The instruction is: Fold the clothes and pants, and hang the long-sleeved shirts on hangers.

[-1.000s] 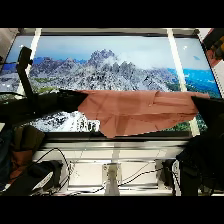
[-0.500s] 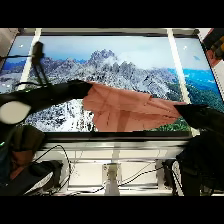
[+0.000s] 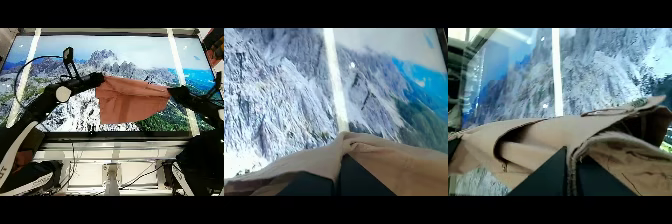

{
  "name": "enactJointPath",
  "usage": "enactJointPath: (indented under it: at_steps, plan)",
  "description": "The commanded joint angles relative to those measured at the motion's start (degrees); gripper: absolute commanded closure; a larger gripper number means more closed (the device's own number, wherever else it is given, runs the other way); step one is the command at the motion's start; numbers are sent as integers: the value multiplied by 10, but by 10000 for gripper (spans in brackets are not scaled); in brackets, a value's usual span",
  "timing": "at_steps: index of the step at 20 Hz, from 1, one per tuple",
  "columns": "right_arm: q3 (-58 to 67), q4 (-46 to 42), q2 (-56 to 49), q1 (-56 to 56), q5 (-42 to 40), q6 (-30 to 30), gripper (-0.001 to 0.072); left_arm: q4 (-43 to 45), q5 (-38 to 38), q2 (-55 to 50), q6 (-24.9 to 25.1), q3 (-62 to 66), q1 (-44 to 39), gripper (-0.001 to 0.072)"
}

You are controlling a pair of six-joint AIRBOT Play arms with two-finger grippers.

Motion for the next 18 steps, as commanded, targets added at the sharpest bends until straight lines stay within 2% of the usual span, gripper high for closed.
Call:
enactJointPath:
  at_steps: [1,2,3,4,5,7,8,12,14,18]
  plan:
    - [-7,13,-77,84,-136,-1,522,-36,51,-46,0,0,0,690]
    - [-7,9,-89,104,-170,-2,393,-35,53,-49,0,0,0,686]
    - [-7,0,-96,120,-201,-2,300,-35,55,-49,0,0,0,685]
    - [-7,-10,-96,127,-225,-8,296,-35,61,-49,0,0,1,681]
    - [-7,-17,-94,127,-243,-20,296,-35,67,-48,0,0,1,580]
    - [-1,-55,-93,120,-251,-44,296,-33,78,-48,0,0,6,211]
    - [2,-87,-93,115,-247,-45,297,-33,80,-48,0,0,11,2]
    - [10,-168,-104,82,-146,-44,305,-33,72,-43,0,0,42,-5]
    - [10,-169,-131,62,-84,-44,305,-33,54,-32,1,0,62,-5]
    - [24,-139,-224,59,-32,-48,302,-32,2,3,37,0,106,-5]
